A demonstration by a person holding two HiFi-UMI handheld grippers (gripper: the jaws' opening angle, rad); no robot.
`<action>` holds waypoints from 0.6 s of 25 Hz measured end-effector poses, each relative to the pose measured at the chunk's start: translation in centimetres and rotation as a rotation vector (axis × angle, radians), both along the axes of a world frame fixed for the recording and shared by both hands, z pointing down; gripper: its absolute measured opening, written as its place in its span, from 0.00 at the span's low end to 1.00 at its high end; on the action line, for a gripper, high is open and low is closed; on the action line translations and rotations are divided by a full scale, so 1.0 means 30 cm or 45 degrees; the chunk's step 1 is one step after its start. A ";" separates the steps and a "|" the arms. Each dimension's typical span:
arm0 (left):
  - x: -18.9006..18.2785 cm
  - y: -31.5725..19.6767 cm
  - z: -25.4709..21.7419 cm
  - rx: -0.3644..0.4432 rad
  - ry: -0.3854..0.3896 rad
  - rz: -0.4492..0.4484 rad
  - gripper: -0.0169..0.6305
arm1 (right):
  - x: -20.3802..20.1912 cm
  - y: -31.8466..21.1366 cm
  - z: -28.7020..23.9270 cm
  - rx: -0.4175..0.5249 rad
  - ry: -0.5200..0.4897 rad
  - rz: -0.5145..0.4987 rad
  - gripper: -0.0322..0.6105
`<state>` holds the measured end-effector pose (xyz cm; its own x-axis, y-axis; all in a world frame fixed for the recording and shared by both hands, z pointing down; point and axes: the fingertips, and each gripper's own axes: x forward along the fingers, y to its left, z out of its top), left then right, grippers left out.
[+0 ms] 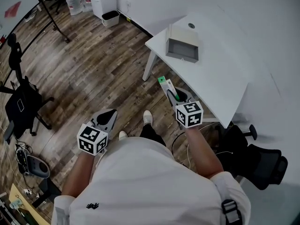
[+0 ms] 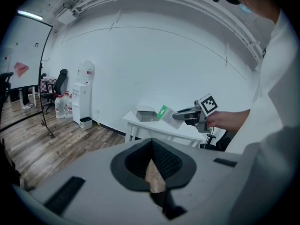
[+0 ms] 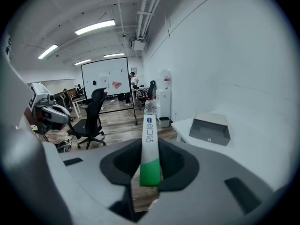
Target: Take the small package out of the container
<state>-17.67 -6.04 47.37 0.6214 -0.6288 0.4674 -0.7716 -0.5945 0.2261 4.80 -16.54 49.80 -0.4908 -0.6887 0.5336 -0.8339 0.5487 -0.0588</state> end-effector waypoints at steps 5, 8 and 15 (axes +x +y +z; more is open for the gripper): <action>0.001 0.059 0.007 -0.010 0.018 0.033 0.04 | -0.047 0.156 0.017 -0.056 -0.029 -0.001 0.19; 0.001 0.082 0.004 -0.010 0.017 0.050 0.04 | -0.069 0.223 0.006 -0.056 -0.021 -0.017 0.19; 0.011 0.100 -0.002 -0.003 0.005 0.078 0.04 | -0.072 0.288 -0.013 -0.047 -0.025 -0.020 0.19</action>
